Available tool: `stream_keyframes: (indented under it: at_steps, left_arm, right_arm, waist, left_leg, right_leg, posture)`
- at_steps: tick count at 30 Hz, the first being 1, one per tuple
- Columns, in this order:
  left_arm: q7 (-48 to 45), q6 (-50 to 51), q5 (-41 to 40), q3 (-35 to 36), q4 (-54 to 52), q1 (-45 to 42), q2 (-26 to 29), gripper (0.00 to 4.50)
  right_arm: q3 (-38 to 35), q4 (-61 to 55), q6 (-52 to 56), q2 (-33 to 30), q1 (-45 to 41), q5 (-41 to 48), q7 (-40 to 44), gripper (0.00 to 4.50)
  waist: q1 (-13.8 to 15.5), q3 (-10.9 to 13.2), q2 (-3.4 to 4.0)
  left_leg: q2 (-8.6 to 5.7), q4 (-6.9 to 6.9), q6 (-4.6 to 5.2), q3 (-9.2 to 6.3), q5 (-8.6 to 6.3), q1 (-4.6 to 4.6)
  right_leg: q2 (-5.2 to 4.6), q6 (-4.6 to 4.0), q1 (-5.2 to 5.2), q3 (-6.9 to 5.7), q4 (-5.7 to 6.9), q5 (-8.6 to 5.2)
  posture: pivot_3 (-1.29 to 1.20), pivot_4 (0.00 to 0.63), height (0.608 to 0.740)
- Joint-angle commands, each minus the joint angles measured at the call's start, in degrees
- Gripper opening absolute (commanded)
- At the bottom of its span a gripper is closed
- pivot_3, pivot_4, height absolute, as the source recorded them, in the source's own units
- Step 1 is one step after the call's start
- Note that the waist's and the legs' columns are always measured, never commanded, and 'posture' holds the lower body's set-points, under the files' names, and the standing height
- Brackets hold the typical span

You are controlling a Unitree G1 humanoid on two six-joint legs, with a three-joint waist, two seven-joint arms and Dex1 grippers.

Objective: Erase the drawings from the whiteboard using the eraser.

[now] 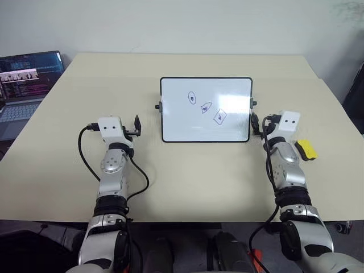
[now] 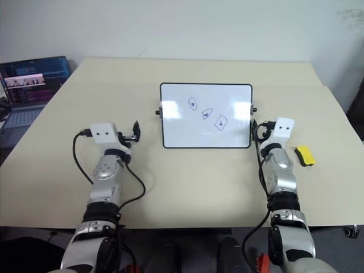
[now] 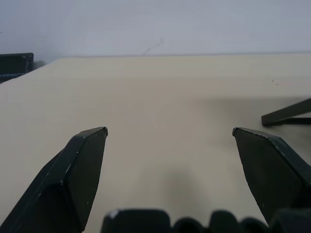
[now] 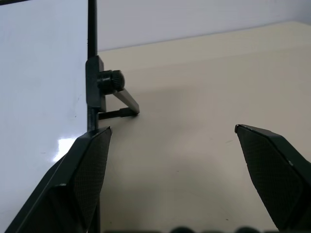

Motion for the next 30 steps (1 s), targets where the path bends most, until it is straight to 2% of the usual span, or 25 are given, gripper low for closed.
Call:
stream_keyframes:
  at_steps: [1, 16, 26, 30]
  left_arm:
    - [-0.40, -0.17, -0.24, 0.02, -2.35, -0.06, 0.39, 4.50]
    - [-0.98, 0.36, 0.37, -1.01, -1.92, -0.12, -0.12, 4.50]
    - [-1.47, 0.49, 0.11, -1.28, -2.81, 0.09, -0.64, 4.50]
    - [-3.55, 1.69, -1.60, 0.11, -6.59, 1.10, 1.34, 4.50]
  right_arm:
    - [-0.07, -1.56, -1.10, -0.04, -0.37, -0.06, 0.04, 4.46]
    - [-0.19, 0.59, -3.25, -0.39, -0.26, -0.10, 0.66, 4.46]
    - [-0.05, -4.47, -1.59, -1.06, 0.67, 0.20, -0.08, 4.46]
    - [0.03, -10.00, 1.38, -2.32, 2.11, 0.98, 0.81, 4.46]
  waist:
    - [0.00, 0.00, 0.00]
    - [-0.09, 0.00, 0.00]
    - [-0.03, 0.00, 0.00]
    - [-0.05, 0.00, 0.00]
  left_leg:
    - [0.00, 0.00, 0.00, 0.00, 0.00, 0.00]
    - [0.00, -0.01, 0.00, 0.00, 0.00, 0.00]
    - [0.00, 0.01, 0.00, 0.00, 0.00, 0.00]
    - [0.01, -0.01, 0.00, -0.01, 0.00, -0.06]
  right_leg:
    - [0.00, 0.00, 0.00, 0.00, 0.00, 0.00]
    - [0.01, 0.00, -0.02, 0.00, 0.01, 0.00]
    - [0.01, 0.00, -0.02, 0.00, 0.03, 0.00]
    - [0.01, 0.00, -0.08, 0.00, 0.02, 0.00]
  posture:
    - [0.00, 0.150, 0.740]
    - [0.00, 0.150, 0.740]
    - [0.00, 0.150, 0.740]
    - [0.00, 0.150, 0.740]
